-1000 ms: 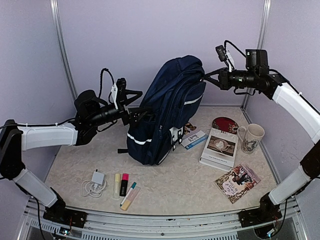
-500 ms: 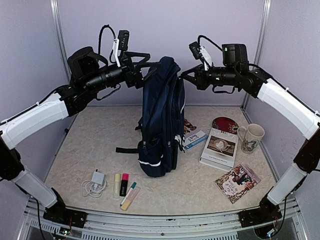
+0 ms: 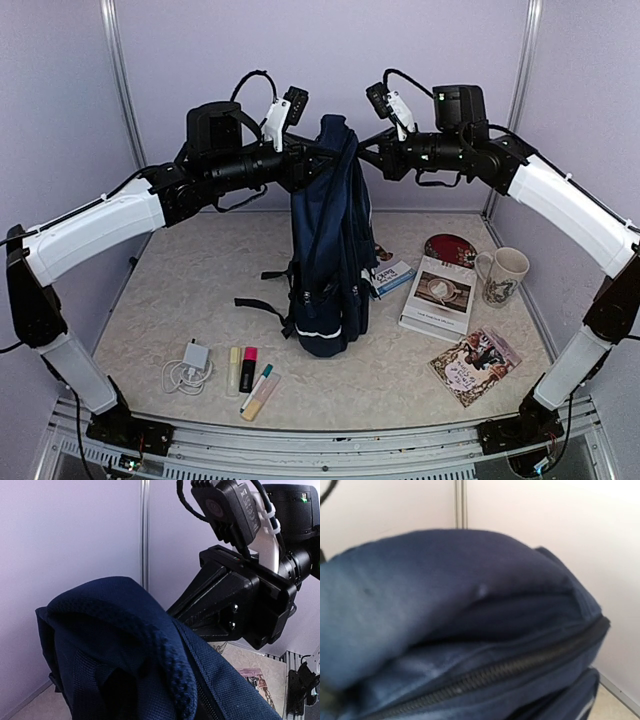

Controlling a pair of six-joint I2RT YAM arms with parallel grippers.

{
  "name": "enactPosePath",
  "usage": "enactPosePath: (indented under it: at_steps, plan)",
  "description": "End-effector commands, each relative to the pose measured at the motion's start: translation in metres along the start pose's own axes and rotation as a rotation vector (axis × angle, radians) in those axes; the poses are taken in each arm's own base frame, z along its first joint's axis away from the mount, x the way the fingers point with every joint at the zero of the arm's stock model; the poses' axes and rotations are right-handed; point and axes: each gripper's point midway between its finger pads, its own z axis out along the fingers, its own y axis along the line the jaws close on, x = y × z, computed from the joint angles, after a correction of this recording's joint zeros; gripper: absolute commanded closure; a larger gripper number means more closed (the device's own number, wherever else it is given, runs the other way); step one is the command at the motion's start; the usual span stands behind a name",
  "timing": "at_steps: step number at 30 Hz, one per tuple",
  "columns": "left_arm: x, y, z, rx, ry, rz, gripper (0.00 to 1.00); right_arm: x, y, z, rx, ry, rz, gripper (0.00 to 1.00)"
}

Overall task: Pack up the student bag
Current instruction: Hold the student bag at the center of the board, then unzip the upper front pocket of the student bag.

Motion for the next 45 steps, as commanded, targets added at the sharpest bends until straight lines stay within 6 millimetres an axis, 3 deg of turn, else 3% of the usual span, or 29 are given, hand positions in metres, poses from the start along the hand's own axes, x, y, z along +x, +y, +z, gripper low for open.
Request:
enactPosePath:
  at_steps: [1,5,9,11,13,15,20,22,28,38,42,45]
  plan:
    - [0.015,-0.02,-0.006,0.108,0.052,0.055,0.98,-0.056,0.008,-0.018,-0.018,-0.154,-0.067,1.0]
    - [-0.002,-0.06,-0.031,0.257,-0.035,0.242,1.0,-0.061,-0.012,-0.029,-0.008,-0.165,-0.028,1.0]
    - [-0.025,-0.073,-0.064,0.278,-0.162,0.39,1.0,-0.046,-0.055,-0.036,0.023,-0.141,0.062,1.0]
    - [-0.019,-0.086,-0.068,0.316,-0.166,0.514,1.0,-0.041,-0.078,-0.039,0.051,-0.154,0.105,1.0]
    - [-0.003,-0.104,-0.068,0.375,-0.141,0.613,1.0,-0.034,-0.09,-0.037,0.049,-0.156,0.125,1.0]
    - [0.002,-0.11,-0.071,0.412,-0.152,0.644,1.0,-0.028,-0.101,-0.034,0.051,-0.14,0.146,1.0]
    - [-0.005,-0.11,-0.101,0.455,-0.288,0.689,1.0,0.029,-0.135,-0.027,0.064,-0.056,0.236,1.0]
    - [-0.009,-0.105,-0.112,0.443,-0.335,0.682,1.0,0.054,-0.135,-0.027,-0.018,-0.045,0.298,1.0]
    - [-0.013,-0.082,-0.134,0.444,-0.39,0.655,1.0,0.082,-0.127,-0.033,-0.076,-0.009,0.327,1.0]
    - [-0.022,-0.065,-0.136,0.353,-0.503,0.577,1.0,0.155,-0.105,-0.027,-0.143,0.078,0.398,1.0]
    - [-0.025,-0.054,-0.12,0.316,-0.477,0.506,1.0,0.158,-0.111,-0.026,-0.107,0.076,0.41,0.99]
    - [-0.024,-0.05,-0.112,0.282,-0.469,0.487,1.0,0.141,-0.119,-0.033,-0.05,0.06,0.389,0.82]
